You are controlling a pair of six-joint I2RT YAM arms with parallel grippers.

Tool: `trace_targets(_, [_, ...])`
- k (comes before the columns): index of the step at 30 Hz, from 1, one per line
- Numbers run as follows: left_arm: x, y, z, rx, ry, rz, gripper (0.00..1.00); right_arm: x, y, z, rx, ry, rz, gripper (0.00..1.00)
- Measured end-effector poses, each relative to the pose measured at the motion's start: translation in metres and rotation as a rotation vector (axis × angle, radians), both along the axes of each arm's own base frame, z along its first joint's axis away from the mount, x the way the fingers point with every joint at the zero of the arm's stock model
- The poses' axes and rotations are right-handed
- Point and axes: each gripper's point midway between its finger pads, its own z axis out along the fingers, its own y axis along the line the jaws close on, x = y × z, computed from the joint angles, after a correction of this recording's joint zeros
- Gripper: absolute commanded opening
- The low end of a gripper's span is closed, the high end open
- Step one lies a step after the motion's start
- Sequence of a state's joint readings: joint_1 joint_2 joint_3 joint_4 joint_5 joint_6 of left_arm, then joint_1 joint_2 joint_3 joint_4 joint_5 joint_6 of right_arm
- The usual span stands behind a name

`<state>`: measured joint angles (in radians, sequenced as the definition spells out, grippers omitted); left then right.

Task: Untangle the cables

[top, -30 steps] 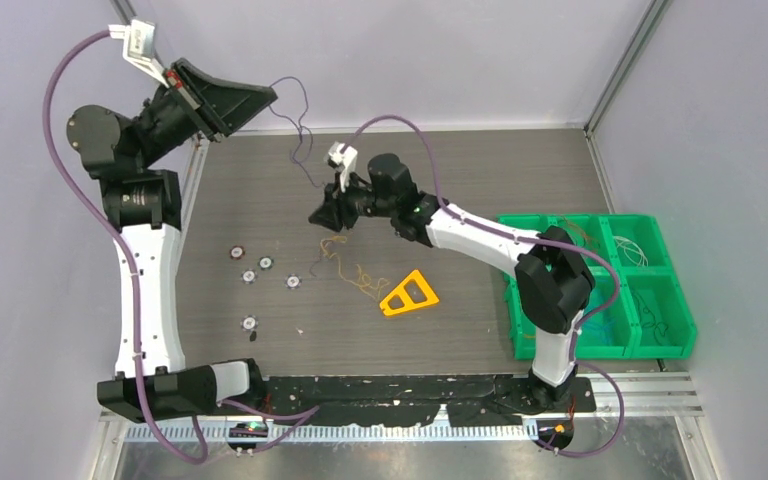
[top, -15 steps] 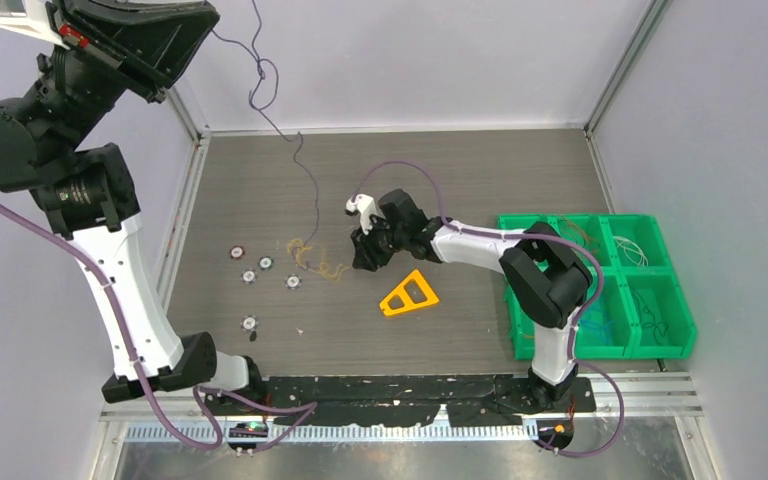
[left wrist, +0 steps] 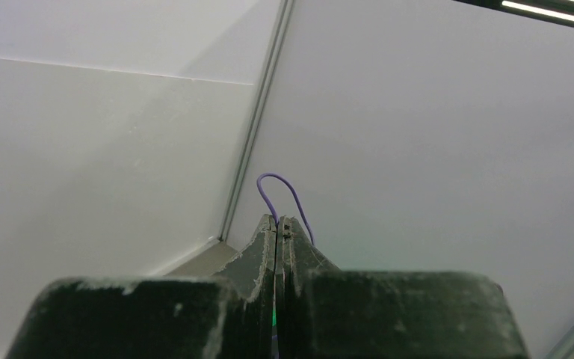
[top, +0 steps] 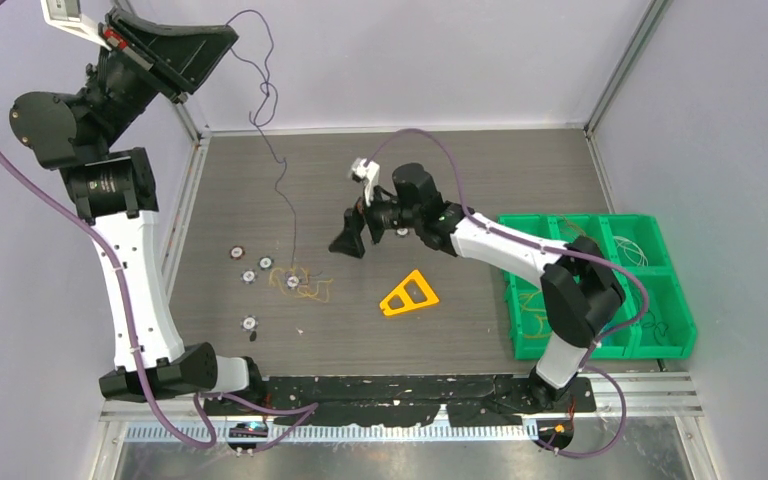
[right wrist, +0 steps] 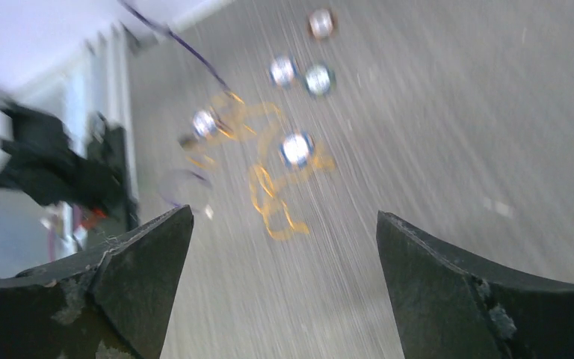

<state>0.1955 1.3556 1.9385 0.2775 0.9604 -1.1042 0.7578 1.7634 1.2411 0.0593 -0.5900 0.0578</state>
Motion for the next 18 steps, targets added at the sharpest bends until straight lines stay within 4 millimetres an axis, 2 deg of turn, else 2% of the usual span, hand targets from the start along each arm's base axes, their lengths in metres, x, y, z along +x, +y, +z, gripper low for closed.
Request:
trace_targets(3, [0.002, 0.0, 0.001, -0.028, 0.01, 0.003, 0.0, 0.001, 0.018, 0.07, 0.169, -0.056, -0.007, 0.95])
trace_targets(5, [0.004, 0.004, 0.003, -0.067, 0.016, 0.027, 0.0, 0.002, 0.03, 0.107, 0.263, -0.085, -0.011, 0.95])
trace_targets(7, [0.008, 0.009, 0.0, -0.119, 0.033, 0.066, 0.0, 0.004, 0.039, 0.13, 0.313, -0.093, -0.025, 0.95])
trace_targets(10, [0.012, 0.017, -0.003, -0.194, 0.052, 0.119, 0.0, 0.017, 0.057, 0.151, 0.338, -0.134, -0.081, 1.0])
trace_targets(12, [0.015, 0.02, 0.0, -0.238, 0.054, 0.141, 0.0, 0.032, 0.073, 0.156, 0.338, -0.175, -0.14, 0.82])
trace_targets(13, [0.016, 0.021, 0.003, -0.258, 0.055, 0.149, 0.0, 0.04, 0.082, 0.155, 0.332, -0.194, -0.167, 0.63])
trace_targets(14, [0.018, 0.022, 0.004, -0.273, 0.056, 0.156, 0.0, 0.046, 0.089, 0.151, 0.324, -0.208, -0.191, 0.53])
trace_targets(15, [0.019, 0.024, 0.006, -0.291, 0.059, 0.168, 0.0, 0.053, 0.096, 0.142, 0.306, -0.222, -0.218, 0.34])
trace_targets(16, [0.021, 0.027, 0.007, -0.308, 0.063, 0.182, 0.0, 0.062, 0.101, 0.128, 0.279, -0.233, -0.251, 0.24])
trace_targets(18, [0.024, 0.034, 0.015, -0.343, 0.06, 0.212, 0.0, 0.078, 0.106, 0.08, 0.182, -0.243, -0.317, 0.2])
